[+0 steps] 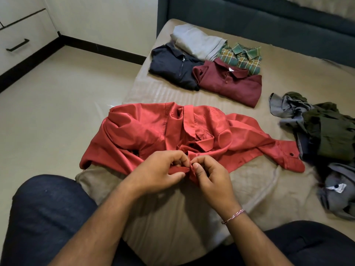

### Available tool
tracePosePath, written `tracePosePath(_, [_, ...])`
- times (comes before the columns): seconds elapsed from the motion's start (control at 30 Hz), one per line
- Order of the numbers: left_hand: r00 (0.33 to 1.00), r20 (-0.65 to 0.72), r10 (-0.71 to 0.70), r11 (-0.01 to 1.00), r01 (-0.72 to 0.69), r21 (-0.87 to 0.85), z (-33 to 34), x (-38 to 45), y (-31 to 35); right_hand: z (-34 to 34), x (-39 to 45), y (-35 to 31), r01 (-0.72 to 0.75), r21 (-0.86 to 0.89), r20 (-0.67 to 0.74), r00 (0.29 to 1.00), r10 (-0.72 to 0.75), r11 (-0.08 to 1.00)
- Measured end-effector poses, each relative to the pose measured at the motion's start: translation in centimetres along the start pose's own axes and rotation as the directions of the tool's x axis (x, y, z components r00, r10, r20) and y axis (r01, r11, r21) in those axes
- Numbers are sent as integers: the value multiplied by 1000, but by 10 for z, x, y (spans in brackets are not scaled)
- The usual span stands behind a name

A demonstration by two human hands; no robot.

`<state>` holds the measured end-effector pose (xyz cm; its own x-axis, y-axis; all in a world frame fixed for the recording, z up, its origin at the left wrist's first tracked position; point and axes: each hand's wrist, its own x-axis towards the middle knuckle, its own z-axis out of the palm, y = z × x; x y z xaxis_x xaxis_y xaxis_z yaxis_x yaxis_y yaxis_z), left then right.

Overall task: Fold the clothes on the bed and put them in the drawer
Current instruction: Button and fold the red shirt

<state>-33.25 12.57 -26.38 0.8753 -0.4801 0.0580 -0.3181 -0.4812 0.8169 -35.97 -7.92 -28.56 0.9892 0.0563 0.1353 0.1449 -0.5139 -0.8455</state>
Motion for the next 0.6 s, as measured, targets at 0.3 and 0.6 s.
tracePosePath(0.3, [997, 29, -69, 992, 65, 109, -56, -18, -22, -32, 8, -12, 163, -229, 244, 964, -105, 960])
tracePosePath(0.6, [987, -129, -95, 995, 94, -17, -82, -26, -19, -75, 20, 0, 75, -262, 387, 921, 34, 962])
